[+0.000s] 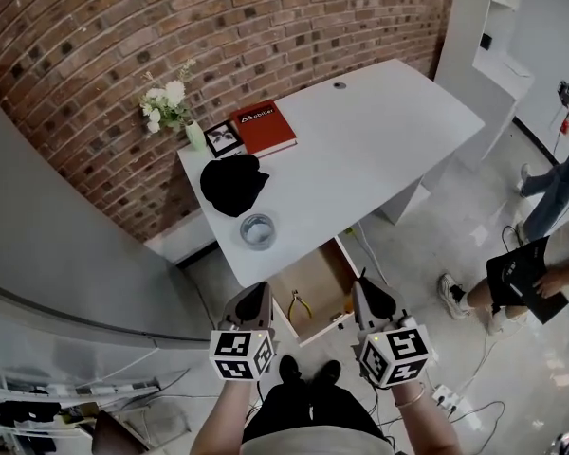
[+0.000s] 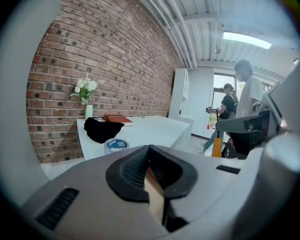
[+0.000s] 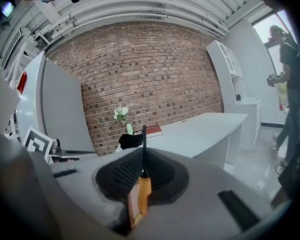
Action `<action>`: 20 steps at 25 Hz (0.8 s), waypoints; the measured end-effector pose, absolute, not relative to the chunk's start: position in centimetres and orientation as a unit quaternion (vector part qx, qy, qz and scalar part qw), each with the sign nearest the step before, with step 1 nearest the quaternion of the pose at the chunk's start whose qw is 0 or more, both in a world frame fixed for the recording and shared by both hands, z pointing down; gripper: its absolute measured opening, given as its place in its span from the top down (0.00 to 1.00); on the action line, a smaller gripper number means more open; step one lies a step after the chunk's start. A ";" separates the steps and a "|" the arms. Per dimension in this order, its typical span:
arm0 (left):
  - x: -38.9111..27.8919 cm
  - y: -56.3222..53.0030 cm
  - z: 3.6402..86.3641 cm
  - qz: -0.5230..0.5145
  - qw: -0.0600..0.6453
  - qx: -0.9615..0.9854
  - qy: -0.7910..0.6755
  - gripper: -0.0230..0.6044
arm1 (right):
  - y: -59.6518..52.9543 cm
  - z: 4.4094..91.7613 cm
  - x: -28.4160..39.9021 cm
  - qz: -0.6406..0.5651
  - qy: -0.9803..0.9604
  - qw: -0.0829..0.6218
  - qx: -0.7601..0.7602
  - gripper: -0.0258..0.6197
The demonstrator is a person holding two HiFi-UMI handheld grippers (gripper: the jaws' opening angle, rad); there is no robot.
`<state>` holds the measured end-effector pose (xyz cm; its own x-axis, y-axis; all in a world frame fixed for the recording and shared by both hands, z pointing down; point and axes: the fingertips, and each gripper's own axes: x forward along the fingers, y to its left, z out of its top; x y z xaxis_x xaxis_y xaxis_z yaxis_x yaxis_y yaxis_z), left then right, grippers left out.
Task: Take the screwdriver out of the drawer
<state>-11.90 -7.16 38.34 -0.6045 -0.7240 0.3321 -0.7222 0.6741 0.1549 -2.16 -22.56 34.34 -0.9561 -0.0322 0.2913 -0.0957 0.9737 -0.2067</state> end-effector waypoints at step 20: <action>-11.3 -7.4 36.7 0.001 0.172 0.406 -0.898 0.98 | -23.4 32.7 -1.1 0.105 -0.985 0.131 0.039 0.93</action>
<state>-11.31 -7.37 36.66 -0.6111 -0.7282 0.3104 -0.7292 0.6704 0.1373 -1.12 -23.38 32.66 -0.9629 -0.0489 0.2654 -0.1036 0.9750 -0.1963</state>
